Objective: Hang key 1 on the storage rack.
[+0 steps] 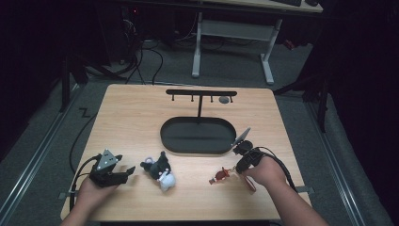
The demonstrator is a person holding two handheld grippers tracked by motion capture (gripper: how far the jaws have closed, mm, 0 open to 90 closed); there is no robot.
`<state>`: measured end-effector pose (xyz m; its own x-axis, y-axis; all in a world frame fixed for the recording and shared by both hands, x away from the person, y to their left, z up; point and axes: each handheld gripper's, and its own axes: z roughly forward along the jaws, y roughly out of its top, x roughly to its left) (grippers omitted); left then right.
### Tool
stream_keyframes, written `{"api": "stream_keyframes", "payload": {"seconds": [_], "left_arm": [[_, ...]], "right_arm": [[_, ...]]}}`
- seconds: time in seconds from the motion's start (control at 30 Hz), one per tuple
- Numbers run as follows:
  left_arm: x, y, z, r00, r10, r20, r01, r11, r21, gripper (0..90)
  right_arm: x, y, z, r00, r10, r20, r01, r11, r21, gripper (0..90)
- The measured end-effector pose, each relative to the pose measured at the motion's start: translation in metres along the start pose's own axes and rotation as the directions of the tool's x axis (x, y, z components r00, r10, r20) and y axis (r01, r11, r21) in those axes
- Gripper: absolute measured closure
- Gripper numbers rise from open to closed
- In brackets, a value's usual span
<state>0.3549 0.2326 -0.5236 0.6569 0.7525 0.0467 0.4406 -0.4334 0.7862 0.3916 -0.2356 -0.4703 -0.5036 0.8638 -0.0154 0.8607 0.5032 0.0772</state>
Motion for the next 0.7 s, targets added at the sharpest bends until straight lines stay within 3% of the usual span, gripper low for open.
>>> {"api": "stream_keyframes", "payload": {"seconds": [0.3, 0.6, 0.7], "left_arm": [[0.0, 0.0, 0.0, 1.0, 0.008, 0.002, -0.008, 0.9999, 0.007, 29.4], [0.0, 0.0, 0.0, 0.9999, 0.011, 0.002, -0.011, 0.9999, 0.008, 29.5], [-0.001, 0.0, 0.001, 0.9999, 0.011, 0.002, -0.011, 0.9999, 0.007, 29.5]], "right_arm": [[-0.003, 0.004, 0.006, 1.0, -0.005, 0.005, 0.005, 1.0, 0.008, 76.8], [0.001, -0.001, -0.003, 1.0, -0.005, -0.008, 0.005, 0.999, 0.034, 78.9], [0.002, -0.002, -0.009, 0.9997, -0.024, -0.007, 0.025, 0.999, 0.036, 80.2]]}}
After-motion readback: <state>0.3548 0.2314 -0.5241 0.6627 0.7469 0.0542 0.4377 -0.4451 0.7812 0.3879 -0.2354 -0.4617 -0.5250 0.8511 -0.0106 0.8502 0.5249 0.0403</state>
